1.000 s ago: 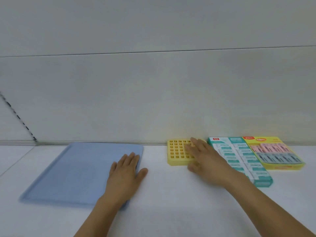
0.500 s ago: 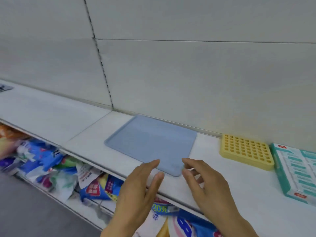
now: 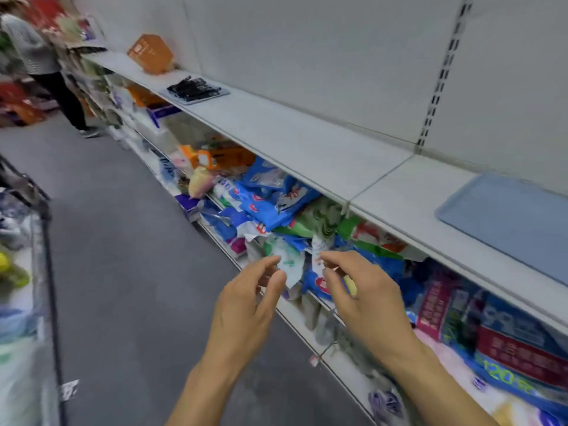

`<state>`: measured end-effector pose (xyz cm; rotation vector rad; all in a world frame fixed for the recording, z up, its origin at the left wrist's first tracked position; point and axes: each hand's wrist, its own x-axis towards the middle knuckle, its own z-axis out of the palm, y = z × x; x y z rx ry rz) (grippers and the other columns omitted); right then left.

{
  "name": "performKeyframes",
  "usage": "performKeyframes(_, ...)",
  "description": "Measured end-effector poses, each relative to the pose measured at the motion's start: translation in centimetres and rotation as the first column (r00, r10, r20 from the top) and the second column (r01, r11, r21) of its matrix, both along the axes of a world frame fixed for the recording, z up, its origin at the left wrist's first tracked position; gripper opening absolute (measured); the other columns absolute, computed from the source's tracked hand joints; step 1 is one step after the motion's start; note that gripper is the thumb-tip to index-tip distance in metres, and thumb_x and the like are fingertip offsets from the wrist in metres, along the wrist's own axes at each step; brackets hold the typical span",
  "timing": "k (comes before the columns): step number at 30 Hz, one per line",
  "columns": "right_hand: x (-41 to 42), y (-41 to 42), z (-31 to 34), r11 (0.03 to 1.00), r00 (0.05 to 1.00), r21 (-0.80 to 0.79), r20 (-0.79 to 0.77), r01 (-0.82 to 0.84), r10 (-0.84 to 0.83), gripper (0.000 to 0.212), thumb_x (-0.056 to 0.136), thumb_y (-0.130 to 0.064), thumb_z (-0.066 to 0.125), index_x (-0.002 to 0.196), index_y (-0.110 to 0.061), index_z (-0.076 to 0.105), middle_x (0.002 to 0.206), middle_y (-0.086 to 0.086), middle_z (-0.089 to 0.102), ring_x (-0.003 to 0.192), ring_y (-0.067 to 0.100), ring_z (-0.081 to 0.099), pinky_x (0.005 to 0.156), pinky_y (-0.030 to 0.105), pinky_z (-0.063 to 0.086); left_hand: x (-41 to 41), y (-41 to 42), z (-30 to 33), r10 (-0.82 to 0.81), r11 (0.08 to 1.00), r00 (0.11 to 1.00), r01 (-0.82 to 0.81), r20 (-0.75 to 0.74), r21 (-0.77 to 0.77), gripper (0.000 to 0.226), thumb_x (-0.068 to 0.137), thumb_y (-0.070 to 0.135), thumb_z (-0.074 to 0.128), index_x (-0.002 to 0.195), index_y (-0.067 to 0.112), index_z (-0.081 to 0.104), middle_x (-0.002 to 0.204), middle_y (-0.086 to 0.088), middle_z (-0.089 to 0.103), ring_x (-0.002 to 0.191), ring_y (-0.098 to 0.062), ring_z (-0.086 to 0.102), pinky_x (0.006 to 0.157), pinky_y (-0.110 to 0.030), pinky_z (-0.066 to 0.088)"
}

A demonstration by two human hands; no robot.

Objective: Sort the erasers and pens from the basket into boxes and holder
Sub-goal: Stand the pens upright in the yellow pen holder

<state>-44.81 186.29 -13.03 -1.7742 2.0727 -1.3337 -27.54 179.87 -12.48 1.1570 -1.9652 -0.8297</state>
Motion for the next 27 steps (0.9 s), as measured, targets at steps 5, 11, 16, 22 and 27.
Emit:
performKeyframes(5,8.8,-10.7,0.6,0.990,0.993,0.076,0.025,-0.119,0.118,0.025,0.089,-0.031,0.054,0.108,-0.024,0.069,0.098,-0.010,0.069,0.086,0.012,0.063,0.076,0.040,0.054,9.5,-9.0,1.6,0.064,0.997,0.991,-0.060,0.114,-0.043,0.028,0.094,0.039,0.055,0.119,0.029,0.063,0.096,0.021,0.066,0.089,0.002,0.062,0.085,-0.030,0.052)
performKeyframes(11,16.0,-21.9,1.3,0.954,0.963,0.158,0.125,-0.256,0.238,0.021,0.091,-0.022,0.061,0.110,-0.024,0.069,0.102,-0.009,0.070,0.092,0.011,0.064,0.087,0.039,0.052,17.6,-18.3,2.5,0.179,0.984,0.980,-0.180,0.091,0.004,0.019,0.094,0.032,0.059,0.112,0.029,0.064,0.092,0.019,0.066,0.087,0.004,0.061,0.081,-0.015,0.048)
performKeyframes(16,19.3,-31.3,1.7,0.932,0.943,0.171,0.150,-0.320,0.296,0.020,0.092,-0.022,0.060,0.110,-0.024,0.069,0.102,-0.011,0.069,0.090,0.007,0.061,0.088,0.033,0.050,21.2,-26.6,2.3,0.261,0.964,0.964,-0.263,0.041,0.039,0.012,0.093,0.030,0.060,0.101,0.039,0.060,0.089,0.024,0.065,0.083,0.007,0.060,0.073,-0.005,0.042)
performKeyframes(22,20.8,-43.7,1.6,0.930,0.933,0.129,0.159,-0.344,0.323,0.021,0.092,-0.020,0.062,0.111,-0.022,0.069,0.100,-0.011,0.070,0.090,0.005,0.062,0.086,0.032,0.050,22.9,-38.9,2.6,0.287,0.957,0.958,-0.286,-0.016,0.050,0.013,0.094,0.029,0.059,0.102,0.039,0.061,0.091,0.023,0.066,0.084,0.006,0.060,0.072,-0.004,0.042)
performKeyframes(27,21.3,-56.4,3.1,0.912,0.907,0.102,0.191,-0.398,0.374,0.017,0.092,-0.017,0.061,0.105,-0.020,0.071,0.099,-0.009,0.070,0.088,-0.001,0.059,0.076,0.009,0.043,24.1,-50.2,4.1,0.297,0.952,0.954,-0.293,-0.038,0.093,0.014,0.094,0.032,0.059,0.106,0.039,0.062,0.093,0.021,0.067,0.087,0.007,0.059,0.074,-0.005,0.044)
